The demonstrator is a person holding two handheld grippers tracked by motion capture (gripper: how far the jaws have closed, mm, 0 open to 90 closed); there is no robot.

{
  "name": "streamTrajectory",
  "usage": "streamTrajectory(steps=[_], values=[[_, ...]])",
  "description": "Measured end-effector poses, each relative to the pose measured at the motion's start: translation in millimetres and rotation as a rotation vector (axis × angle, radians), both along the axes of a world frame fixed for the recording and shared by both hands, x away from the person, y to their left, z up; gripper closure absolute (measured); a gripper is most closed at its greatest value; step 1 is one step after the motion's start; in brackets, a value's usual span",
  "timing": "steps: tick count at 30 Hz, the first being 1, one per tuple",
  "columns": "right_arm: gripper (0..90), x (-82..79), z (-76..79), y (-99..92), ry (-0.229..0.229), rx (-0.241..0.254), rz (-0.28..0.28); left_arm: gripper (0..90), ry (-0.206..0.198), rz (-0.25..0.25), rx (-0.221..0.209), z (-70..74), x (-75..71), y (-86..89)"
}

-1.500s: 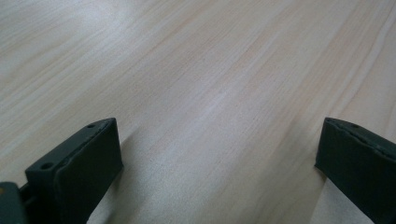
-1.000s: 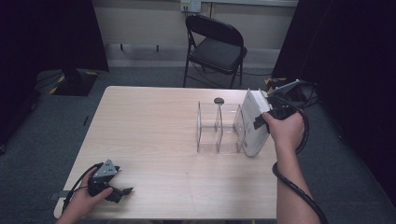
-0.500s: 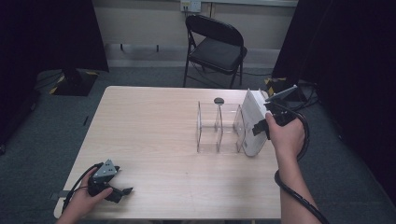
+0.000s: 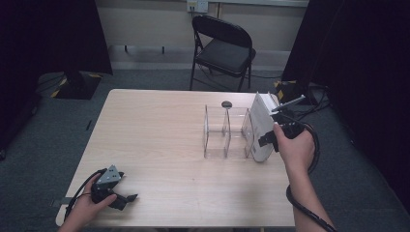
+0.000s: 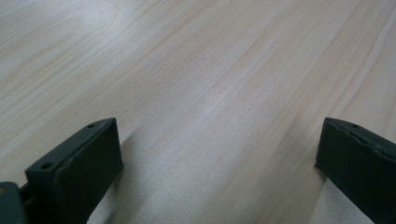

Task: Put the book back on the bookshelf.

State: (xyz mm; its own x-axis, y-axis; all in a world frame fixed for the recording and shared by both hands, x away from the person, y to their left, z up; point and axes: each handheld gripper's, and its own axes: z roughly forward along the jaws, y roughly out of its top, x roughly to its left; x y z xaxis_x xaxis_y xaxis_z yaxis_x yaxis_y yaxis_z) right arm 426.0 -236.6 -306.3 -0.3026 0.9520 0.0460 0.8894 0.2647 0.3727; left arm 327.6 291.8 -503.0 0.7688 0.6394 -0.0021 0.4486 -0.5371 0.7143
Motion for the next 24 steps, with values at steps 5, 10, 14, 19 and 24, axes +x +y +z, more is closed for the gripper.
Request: streamTrajectory(steps=[5, 10, 14, 19, 24], values=[[18.8, -5.5, -4.3, 8.4, -0.008, -0.002, 0.032, 0.0, 0.000, 0.000, 0.000, 0.0, 0.0, 0.0], [18.7, -8.8, -5.5, 15.5, -0.020, 0.015, 0.057, 0.0, 0.000, 0.000, 0.000, 0.0, 0.0, 0.0], [18.6, -11.2, -7.4, 21.8, -0.023, 0.018, 0.081, 0.0, -0.003, 0.002, -0.003, -0.4, 0.0, -0.2], [18.7, -12.6, -15.6, 28.9, -0.020, 0.026, 0.127, 0.0, -0.003, 0.002, -0.003, -0.3, 0.0, -0.2], [18.6, -14.6, -24.5, 37.2, -0.009, 0.037, 0.157, 0.0, -0.004, 0.001, -0.003, -0.5, 0.1, -0.2]])
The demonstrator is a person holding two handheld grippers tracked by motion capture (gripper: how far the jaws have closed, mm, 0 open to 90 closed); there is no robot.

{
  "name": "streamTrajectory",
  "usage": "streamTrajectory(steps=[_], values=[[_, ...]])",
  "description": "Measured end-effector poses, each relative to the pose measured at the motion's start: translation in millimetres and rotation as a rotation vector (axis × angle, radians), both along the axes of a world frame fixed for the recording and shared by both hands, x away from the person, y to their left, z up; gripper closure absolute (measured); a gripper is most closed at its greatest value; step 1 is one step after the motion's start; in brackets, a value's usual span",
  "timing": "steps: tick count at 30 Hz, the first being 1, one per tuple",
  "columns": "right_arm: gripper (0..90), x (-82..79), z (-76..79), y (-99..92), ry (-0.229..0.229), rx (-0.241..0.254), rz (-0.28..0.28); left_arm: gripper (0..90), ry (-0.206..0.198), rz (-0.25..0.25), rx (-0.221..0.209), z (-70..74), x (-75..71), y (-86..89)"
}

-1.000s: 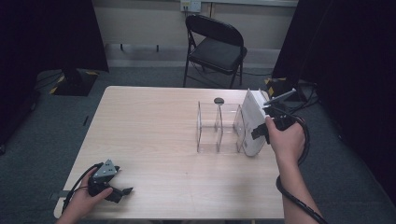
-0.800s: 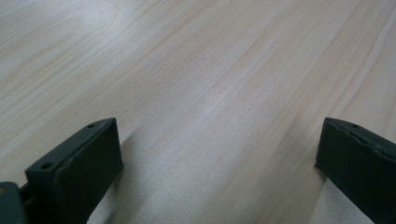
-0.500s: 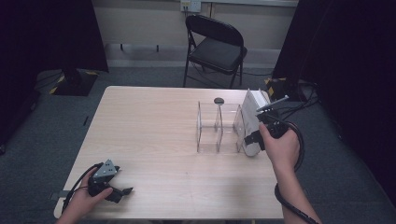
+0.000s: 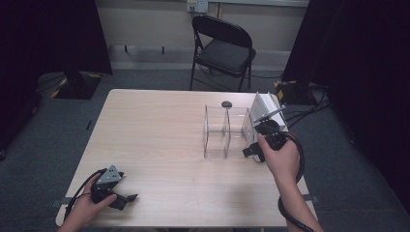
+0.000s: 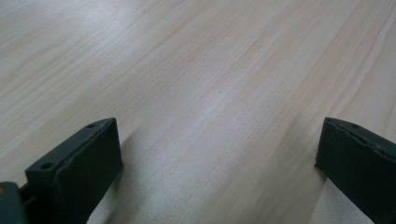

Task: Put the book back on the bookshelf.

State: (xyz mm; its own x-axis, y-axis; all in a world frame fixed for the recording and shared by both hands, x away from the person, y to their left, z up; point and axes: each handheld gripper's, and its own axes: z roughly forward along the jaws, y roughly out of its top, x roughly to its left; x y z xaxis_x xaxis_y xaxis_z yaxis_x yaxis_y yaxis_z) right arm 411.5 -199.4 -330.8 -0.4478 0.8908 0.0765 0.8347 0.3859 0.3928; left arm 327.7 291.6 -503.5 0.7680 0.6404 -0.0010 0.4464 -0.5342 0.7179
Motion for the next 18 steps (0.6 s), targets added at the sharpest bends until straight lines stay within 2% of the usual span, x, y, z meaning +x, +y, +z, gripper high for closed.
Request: streamTrajectory(steps=[18], values=[[18.6, -5.8, -15.0, 19.7, 0.007, 0.010, 0.067, 0.0, 0.006, 0.004, -0.006, -0.2, -0.4, -0.4]])
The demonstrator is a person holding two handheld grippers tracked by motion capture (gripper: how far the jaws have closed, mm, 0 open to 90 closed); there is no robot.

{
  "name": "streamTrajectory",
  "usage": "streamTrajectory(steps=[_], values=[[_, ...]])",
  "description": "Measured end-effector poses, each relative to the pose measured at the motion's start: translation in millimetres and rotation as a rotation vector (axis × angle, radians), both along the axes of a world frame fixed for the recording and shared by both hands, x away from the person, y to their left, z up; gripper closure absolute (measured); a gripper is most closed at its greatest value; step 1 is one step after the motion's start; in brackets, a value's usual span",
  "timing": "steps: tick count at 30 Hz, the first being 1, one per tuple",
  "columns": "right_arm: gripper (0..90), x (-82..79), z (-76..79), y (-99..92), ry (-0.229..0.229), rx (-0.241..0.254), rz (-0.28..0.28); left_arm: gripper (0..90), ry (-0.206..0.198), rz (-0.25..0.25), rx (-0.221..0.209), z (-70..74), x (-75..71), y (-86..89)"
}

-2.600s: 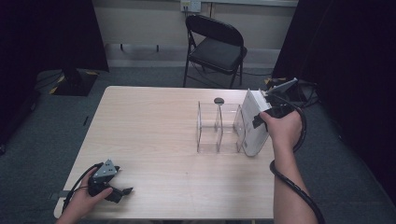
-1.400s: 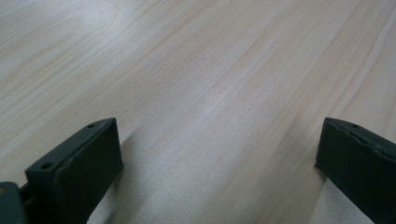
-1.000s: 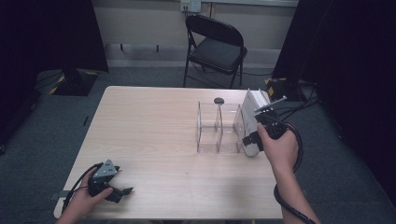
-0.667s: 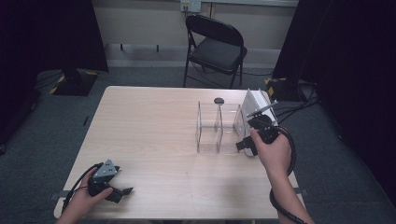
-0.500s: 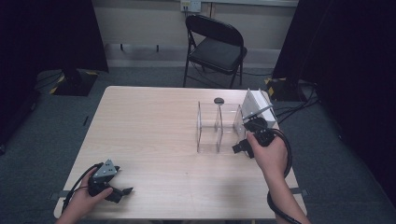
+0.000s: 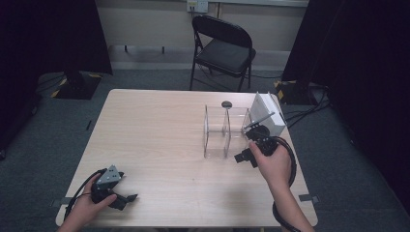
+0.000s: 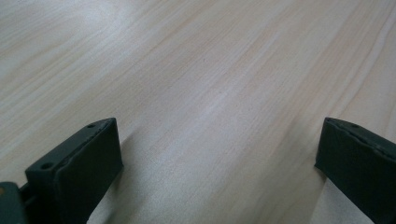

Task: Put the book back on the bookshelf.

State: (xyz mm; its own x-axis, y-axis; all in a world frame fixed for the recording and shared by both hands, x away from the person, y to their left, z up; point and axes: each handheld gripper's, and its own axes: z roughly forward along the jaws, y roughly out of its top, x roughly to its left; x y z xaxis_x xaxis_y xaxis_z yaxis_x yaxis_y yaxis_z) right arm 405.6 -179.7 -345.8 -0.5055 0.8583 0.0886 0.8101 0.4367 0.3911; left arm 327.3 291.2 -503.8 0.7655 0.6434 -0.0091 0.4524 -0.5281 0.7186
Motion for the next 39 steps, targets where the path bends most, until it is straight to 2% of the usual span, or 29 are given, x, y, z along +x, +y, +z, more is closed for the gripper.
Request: streamTrajectory(steps=[10, 14, 35, 39], values=[[18.4, -2.8, -7.3, 13.3, -0.003, -0.011, 0.058, 0.0, 0.000, -0.001, 0.002, 0.1, 0.1, 0.1], [18.3, -3.2, -10.6, 17.9, -0.002, 0.004, 0.077, 0.0, 0.000, -0.001, 0.001, 0.0, 0.0, 0.0], [18.2, -10.3, -31.8, 39.4, 0.014, 0.029, 0.133, 0.0, 0.006, 0.001, 0.001, 0.0, -0.2, 0.0], [18.3, -10.4, -36.2, 41.5, 0.002, 0.034, 0.152, 0.0, 0.007, 0.001, 0.001, -0.1, -0.2, 0.0]])
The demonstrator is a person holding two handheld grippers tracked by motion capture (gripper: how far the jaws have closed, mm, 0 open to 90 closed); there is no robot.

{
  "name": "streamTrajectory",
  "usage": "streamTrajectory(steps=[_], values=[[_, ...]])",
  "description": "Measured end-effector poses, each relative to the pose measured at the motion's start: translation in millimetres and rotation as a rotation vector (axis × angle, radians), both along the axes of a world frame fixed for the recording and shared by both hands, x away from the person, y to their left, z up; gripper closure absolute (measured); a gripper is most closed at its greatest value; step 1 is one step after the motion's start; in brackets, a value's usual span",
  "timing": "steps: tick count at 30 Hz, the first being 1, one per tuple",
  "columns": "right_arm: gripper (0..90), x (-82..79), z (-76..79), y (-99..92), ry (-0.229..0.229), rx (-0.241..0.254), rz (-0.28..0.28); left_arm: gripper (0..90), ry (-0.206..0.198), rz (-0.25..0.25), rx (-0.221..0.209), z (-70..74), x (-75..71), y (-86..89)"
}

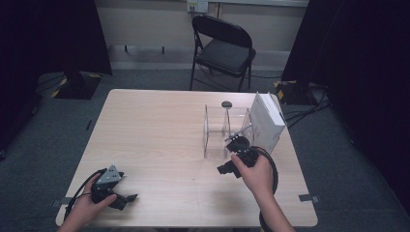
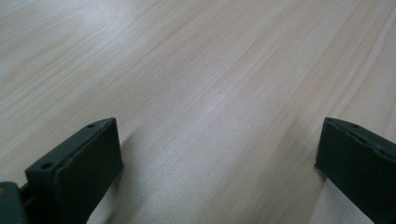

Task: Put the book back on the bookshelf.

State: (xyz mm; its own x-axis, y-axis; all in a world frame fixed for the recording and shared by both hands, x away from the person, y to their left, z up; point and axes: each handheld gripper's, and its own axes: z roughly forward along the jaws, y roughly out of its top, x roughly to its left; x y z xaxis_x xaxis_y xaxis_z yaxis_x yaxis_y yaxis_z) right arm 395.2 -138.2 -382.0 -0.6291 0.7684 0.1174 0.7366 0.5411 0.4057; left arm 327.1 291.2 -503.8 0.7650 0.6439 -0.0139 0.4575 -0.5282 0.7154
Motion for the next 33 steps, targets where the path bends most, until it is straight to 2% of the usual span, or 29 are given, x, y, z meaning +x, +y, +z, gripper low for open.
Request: streamTrajectory(steps=[1, 5, 6, 11, 13, 33], values=[[18.2, -1.1, 0.0, 1.5, 0.014, -0.001, -0.012, 0.0, -0.001, -0.001, 0.002, 0.1, 0.1, 0.1], [18.2, -1.1, -5.2, 4.9, 0.018, 0.011, 0.000, 0.0, 0.000, 0.000, 0.000, 0.0, 0.0, 0.0], [18.2, -0.5, -7.0, 5.2, 0.005, 0.010, 0.009, 0.0, 0.000, 0.000, 0.000, 0.0, 0.0, 0.0], [18.2, -1.5, -12.0, 10.9, 0.012, 0.015, 0.009, 0.0, 0.000, -0.002, 0.003, 0.1, 0.1, 0.2], [18.2, -1.1, -15.1, 12.4, 0.003, 0.021, 0.030, 0.0, 0.000, 0.000, 0.001, 0.0, 0.0, 0.0], [18.5, -4.3, -43.6, 28.9, 0.034, 0.030, 0.083, 0.0, 0.000, 0.001, 0.000, 0.0, -0.1, 0.0]])
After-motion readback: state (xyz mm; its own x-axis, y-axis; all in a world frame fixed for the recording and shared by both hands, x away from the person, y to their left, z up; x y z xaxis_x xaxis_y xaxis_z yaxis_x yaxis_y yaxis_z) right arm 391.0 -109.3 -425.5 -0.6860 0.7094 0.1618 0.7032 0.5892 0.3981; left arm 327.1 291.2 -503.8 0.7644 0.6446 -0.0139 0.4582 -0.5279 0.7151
